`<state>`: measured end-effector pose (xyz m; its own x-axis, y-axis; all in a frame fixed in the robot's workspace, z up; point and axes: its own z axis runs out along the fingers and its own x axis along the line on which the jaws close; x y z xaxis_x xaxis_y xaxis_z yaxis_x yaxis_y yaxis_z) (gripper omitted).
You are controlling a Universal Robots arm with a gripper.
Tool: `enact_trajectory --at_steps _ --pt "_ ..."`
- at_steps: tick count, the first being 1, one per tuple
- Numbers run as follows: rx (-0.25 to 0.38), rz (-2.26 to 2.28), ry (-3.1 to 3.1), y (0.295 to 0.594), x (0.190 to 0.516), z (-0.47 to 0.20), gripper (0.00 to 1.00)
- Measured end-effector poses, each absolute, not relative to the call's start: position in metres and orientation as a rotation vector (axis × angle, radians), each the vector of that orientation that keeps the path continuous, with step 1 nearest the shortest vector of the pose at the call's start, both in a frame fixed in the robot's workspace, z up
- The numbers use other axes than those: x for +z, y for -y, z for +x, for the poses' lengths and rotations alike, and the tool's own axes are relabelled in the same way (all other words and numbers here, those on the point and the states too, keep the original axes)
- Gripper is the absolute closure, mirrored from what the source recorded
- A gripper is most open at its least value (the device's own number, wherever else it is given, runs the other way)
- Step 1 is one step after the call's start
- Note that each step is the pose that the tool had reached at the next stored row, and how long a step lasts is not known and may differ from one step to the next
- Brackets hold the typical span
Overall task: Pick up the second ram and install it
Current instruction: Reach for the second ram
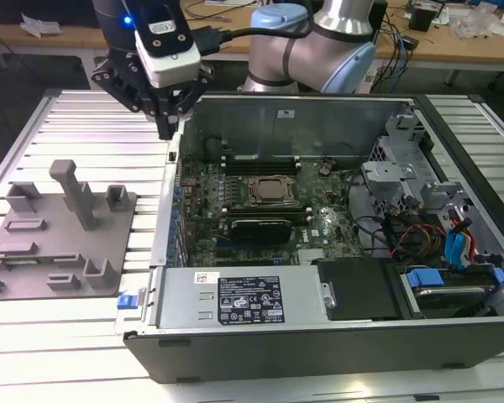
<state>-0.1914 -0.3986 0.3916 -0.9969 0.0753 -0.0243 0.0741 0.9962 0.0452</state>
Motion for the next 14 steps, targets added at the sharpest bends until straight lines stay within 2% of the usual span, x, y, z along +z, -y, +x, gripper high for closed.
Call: enact_trajectory --at_steps 14 --pt "0.069 0.116 -3.113 0.398 0.388 -0.224 0.92"
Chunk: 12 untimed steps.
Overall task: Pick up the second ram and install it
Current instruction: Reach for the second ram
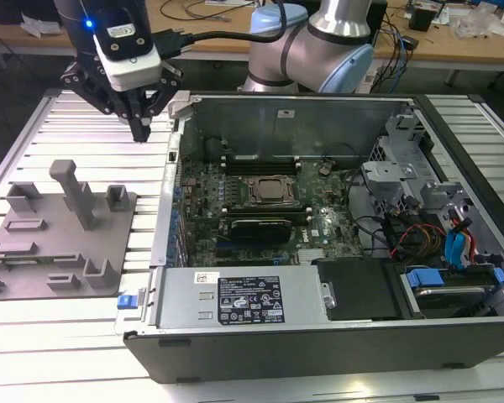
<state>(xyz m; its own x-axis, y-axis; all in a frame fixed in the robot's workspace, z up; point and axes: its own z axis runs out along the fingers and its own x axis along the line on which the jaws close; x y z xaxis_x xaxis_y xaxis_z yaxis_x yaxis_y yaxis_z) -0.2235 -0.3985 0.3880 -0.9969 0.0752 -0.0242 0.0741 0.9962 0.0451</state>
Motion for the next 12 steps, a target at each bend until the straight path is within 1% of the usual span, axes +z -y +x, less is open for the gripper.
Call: enact_trajectory --at_steps 12 --pt "0.069 0.117 -3.113 0.398 0.382 -0.277 0.92"
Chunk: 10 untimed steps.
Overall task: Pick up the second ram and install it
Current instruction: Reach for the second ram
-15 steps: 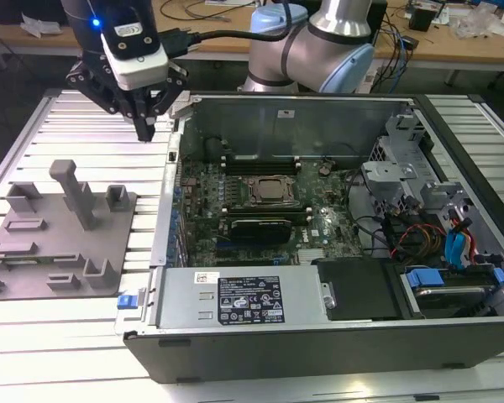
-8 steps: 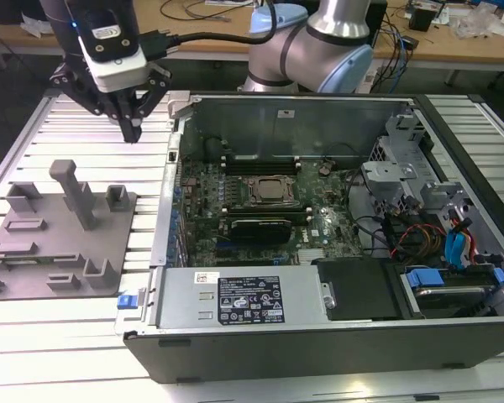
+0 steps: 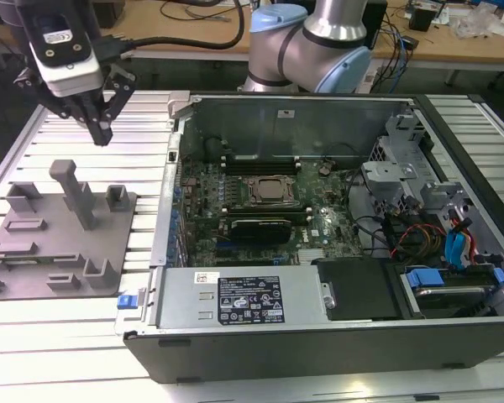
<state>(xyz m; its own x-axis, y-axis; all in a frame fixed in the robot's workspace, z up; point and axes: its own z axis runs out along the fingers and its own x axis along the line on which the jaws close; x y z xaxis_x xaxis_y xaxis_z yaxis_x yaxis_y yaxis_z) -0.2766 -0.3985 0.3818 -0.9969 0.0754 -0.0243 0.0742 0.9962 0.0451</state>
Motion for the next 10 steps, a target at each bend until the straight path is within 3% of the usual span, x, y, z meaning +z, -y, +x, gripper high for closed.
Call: enact_trajectory --at_steps 10 --pt "0.069 0.116 -3.113 0.399 0.371 -0.315 0.92"
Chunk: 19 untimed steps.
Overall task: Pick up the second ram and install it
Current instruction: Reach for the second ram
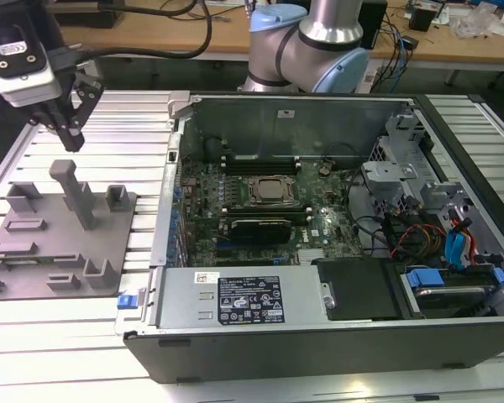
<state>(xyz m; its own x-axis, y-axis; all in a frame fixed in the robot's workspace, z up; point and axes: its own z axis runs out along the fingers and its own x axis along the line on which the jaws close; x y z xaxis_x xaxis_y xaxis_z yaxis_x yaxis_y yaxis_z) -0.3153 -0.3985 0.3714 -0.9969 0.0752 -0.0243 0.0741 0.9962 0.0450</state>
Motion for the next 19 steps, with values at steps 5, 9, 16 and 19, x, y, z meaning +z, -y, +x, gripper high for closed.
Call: enact_trajectory --at_steps 5,9,16,19 --pt "0.068 0.116 -3.113 0.399 0.366 -0.338 0.92" --pt "0.069 0.117 -3.113 0.399 0.361 -0.352 0.92" --pt "0.068 0.116 -3.113 0.404 0.346 -0.376 0.92" --pt "0.068 0.116 -3.113 0.410 0.343 -0.381 0.92"
